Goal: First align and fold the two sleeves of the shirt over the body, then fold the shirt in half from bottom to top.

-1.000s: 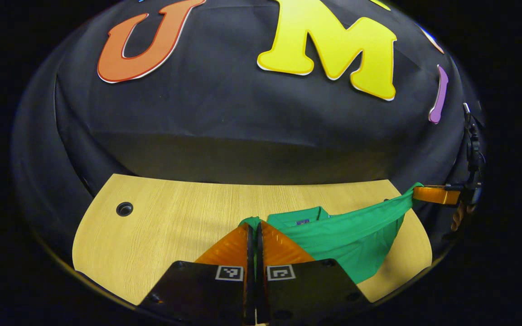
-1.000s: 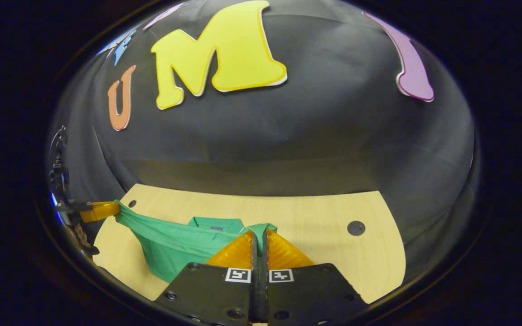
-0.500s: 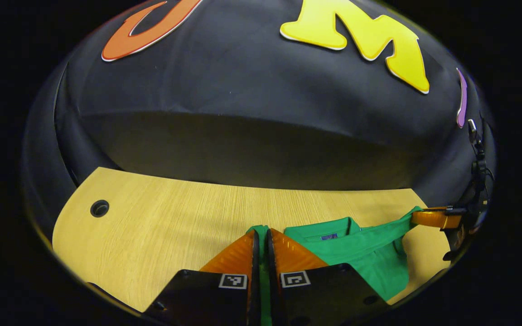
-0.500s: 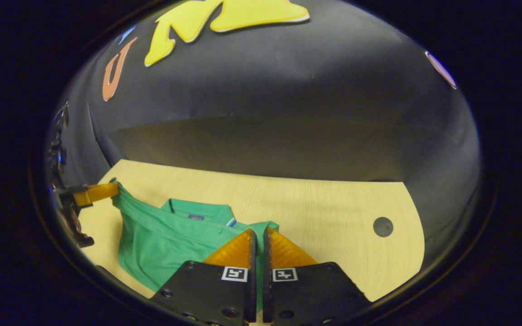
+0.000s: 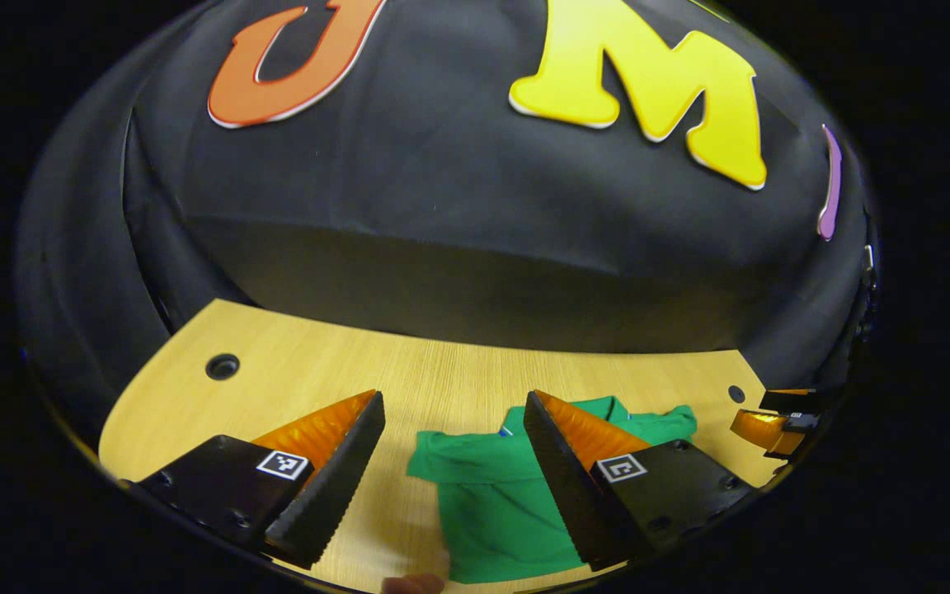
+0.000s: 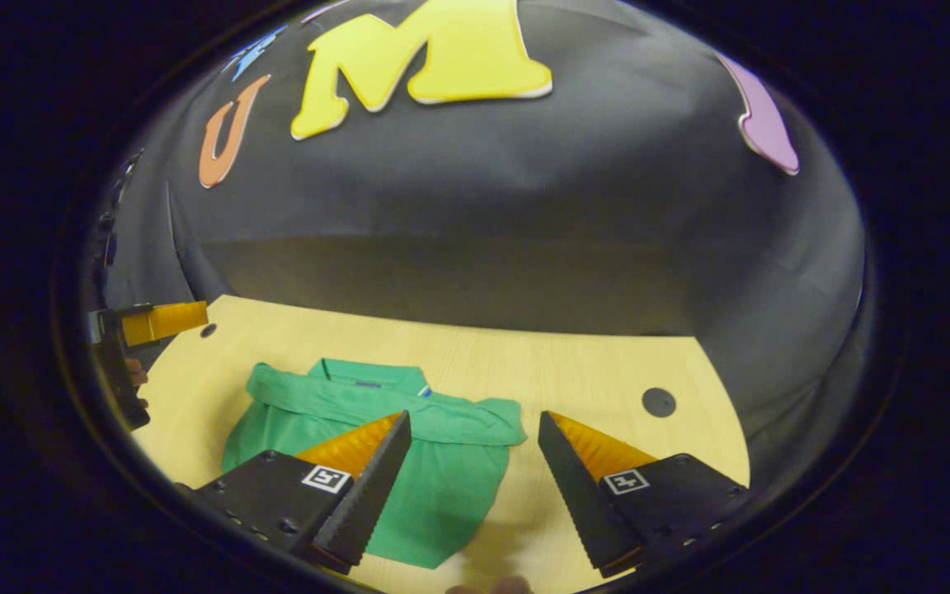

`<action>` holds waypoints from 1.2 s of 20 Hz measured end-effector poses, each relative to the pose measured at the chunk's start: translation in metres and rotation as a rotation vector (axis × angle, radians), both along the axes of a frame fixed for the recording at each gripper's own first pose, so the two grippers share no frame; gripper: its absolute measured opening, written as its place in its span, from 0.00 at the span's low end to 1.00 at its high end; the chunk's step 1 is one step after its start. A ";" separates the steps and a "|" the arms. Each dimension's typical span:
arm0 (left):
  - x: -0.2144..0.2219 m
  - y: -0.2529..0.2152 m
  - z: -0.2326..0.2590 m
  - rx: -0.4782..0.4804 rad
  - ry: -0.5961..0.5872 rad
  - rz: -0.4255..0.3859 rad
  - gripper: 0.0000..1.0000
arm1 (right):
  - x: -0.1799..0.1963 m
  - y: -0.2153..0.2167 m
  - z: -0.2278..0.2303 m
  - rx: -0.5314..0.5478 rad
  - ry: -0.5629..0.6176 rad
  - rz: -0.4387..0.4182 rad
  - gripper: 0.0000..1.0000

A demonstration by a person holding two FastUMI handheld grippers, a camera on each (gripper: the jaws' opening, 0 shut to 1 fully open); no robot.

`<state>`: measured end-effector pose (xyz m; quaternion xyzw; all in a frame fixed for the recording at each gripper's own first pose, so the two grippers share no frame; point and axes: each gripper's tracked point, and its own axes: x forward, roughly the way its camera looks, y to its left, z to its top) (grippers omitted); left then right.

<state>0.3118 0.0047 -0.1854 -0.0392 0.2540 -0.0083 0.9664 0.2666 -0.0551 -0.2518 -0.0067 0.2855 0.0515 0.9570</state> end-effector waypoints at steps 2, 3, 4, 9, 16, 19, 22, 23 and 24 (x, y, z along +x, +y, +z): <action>-0.016 -0.002 0.044 0.014 -0.082 0.010 1.00 | -0.019 0.007 0.041 0.001 -0.078 -0.002 0.94; -0.026 -0.005 0.068 0.011 -0.119 0.006 1.00 | -0.032 0.009 0.063 -0.002 -0.117 -0.003 0.95; -0.039 -0.008 0.090 0.021 -0.150 0.009 1.00 | -0.045 0.013 0.085 -0.002 -0.163 -0.002 0.95; -0.114 -0.021 0.185 0.073 -0.279 0.018 1.00 | -0.123 0.016 0.183 -0.023 -0.342 -0.024 0.98; -0.218 -0.048 0.249 0.018 -0.352 0.026 1.00 | -0.229 0.023 0.243 0.001 -0.447 -0.063 0.96; -0.252 -0.055 0.254 0.009 -0.368 0.008 1.00 | -0.258 0.031 0.250 0.026 -0.469 -0.065 0.96; -0.274 -0.057 0.247 0.009 -0.352 -0.002 1.00 | -0.276 0.034 0.256 0.024 -0.486 -0.051 0.95; -0.278 -0.058 0.247 0.005 -0.352 -0.005 1.00 | -0.281 0.035 0.258 0.028 -0.490 -0.056 0.96; -0.279 -0.060 0.249 0.005 -0.356 -0.008 1.00 | -0.283 0.035 0.258 0.035 -0.493 -0.061 0.96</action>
